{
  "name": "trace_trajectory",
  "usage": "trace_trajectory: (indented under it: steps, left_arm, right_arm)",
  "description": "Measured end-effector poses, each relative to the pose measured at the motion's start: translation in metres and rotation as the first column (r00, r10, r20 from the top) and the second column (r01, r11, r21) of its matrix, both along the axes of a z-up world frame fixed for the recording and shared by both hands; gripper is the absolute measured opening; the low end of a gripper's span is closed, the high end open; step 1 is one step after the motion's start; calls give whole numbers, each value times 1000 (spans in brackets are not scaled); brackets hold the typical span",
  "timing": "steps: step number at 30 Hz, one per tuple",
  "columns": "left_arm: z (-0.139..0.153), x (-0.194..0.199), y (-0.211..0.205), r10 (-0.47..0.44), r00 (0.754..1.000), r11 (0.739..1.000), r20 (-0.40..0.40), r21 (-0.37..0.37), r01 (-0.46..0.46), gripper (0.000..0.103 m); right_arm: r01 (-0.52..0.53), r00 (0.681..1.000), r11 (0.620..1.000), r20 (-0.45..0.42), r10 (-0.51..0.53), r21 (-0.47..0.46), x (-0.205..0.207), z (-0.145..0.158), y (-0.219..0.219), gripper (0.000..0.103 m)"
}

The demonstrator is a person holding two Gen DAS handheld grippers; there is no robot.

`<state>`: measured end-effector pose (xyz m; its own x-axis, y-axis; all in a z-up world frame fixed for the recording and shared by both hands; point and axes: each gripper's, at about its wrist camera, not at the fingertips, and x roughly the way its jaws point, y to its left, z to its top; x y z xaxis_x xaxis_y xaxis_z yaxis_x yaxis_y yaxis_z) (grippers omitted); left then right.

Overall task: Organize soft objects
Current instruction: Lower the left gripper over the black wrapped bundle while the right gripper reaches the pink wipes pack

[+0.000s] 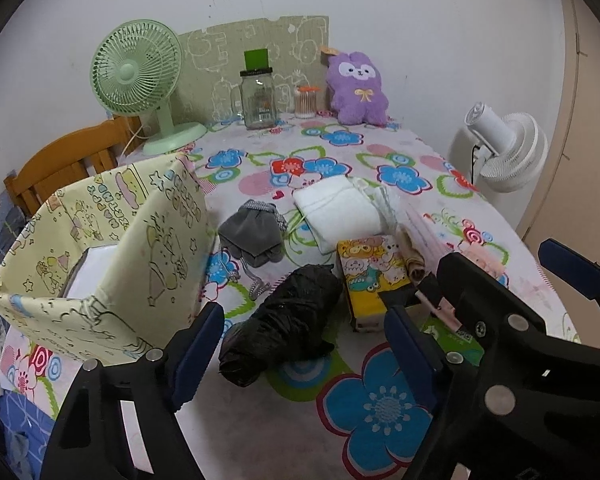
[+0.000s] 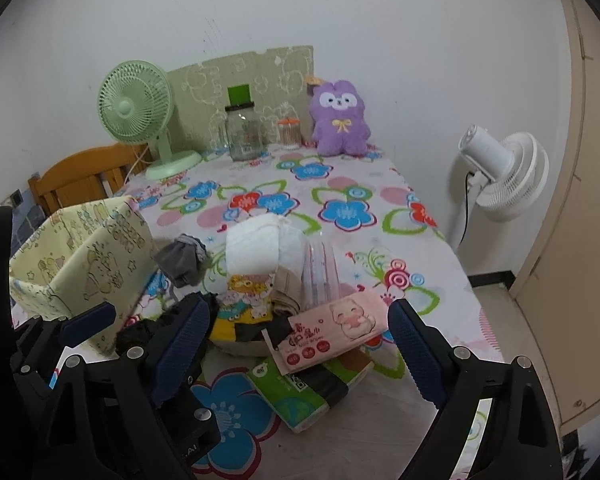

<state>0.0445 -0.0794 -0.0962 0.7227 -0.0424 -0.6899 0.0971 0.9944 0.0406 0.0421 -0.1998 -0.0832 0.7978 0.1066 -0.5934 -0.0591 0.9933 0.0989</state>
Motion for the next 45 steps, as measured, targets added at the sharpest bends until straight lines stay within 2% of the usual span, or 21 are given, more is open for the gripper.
trace_trajectory:
  steps: [6,15,19,23,28,30,35,38,42,45]
  left_arm:
    - [-10,7,-2,10,1000,999,-2,36,-10,79]
    - [-29,23,-2,-3,998,999,-60,32,5,76]
    - [-36,27,-4,-19,995,999,-96,39,23,64]
    - [-37,30,-3,-16,995,999,-97,48,20,49]
    - [-37,33,-3,-18,995,999,-99,47,23,41]
    - [-37,33,-4,-21,995,998,-96,52,26,39]
    - [-36,34,-5,-32,994,998,-102,42,36,38]
    - [-35,34,-5,-34,994,999,-104,38,38,38]
    - [-34,34,-5,-37,994,999,-106,28,41,38]
    - [-34,34,-6,-38,994,999,-105,23,41,37]
  right_arm:
    - [7,999,1000,-34,-7,-4,8,-12,2,93]
    - [27,996,999,-85,-29,-22,21,-29,2,93]
    - [47,993,999,-104,-49,-20,26,-33,-3,93]
    - [57,990,998,-129,-58,-6,32,-38,-5,93]
    - [56,987,998,-152,-54,4,38,-43,-5,93]
    - [55,986,998,-157,-53,6,39,-43,-4,85]
    - [46,984,999,-174,-44,9,44,-47,-3,73]
    - [44,984,999,-171,-41,12,44,-47,-4,70]
    - [46,985,999,-170,-42,19,45,-47,-5,58]
    - [45,986,999,-162,-42,11,44,-46,-5,56]
